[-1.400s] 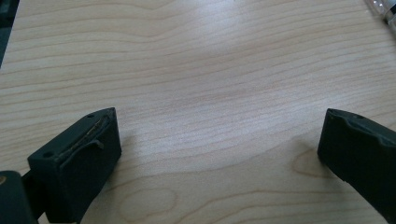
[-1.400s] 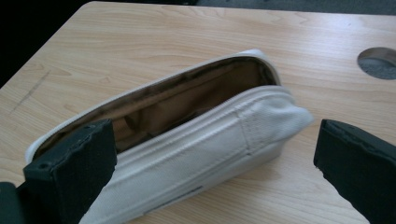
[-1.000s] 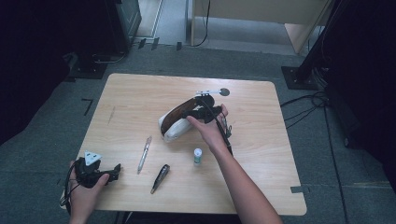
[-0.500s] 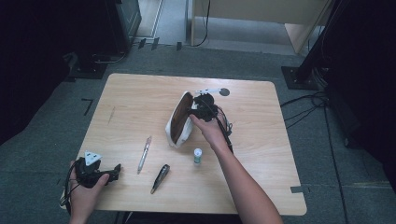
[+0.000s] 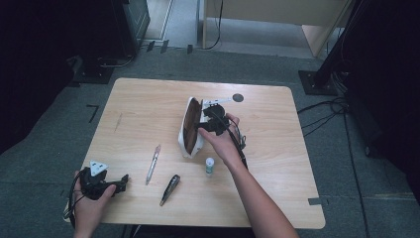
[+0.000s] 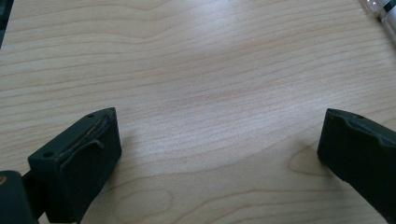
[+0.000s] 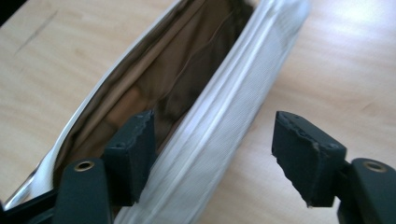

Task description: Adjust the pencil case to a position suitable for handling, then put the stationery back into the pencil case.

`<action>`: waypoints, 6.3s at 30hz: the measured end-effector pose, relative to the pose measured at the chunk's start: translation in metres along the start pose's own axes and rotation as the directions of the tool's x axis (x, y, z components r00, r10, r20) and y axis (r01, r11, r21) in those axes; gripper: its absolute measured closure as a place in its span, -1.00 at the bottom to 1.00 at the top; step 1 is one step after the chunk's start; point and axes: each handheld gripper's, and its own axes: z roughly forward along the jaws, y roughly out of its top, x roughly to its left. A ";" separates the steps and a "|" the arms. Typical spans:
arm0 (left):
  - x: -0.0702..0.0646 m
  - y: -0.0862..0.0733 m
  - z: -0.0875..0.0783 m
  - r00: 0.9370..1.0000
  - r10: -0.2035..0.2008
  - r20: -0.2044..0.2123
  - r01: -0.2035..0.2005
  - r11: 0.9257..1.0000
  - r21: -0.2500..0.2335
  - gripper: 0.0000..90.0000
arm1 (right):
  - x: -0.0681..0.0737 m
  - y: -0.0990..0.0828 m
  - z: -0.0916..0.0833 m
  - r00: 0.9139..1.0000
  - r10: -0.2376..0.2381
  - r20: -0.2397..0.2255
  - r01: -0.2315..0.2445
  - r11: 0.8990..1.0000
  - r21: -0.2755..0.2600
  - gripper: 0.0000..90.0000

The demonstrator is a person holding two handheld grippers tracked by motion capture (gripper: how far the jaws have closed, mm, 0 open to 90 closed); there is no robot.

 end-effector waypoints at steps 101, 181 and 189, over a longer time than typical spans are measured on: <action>-0.001 -0.001 -0.001 1.000 0.005 0.004 -0.005 1.000 0.001 -1.00 | 0.002 -0.155 -0.069 0.964 -0.177 -0.200 0.100 0.933 -0.345 0.10; -0.002 -0.001 -0.001 1.000 0.015 0.011 -0.015 1.000 0.002 -1.00 | 0.000 -0.053 -0.071 0.970 -0.225 -0.089 0.173 0.902 -0.396 0.52; -0.002 -0.001 -0.002 1.000 0.008 0.010 -0.008 1.000 -0.014 -0.97 | 0.001 -0.057 -0.077 0.966 -0.232 -0.114 0.169 0.901 -0.400 0.53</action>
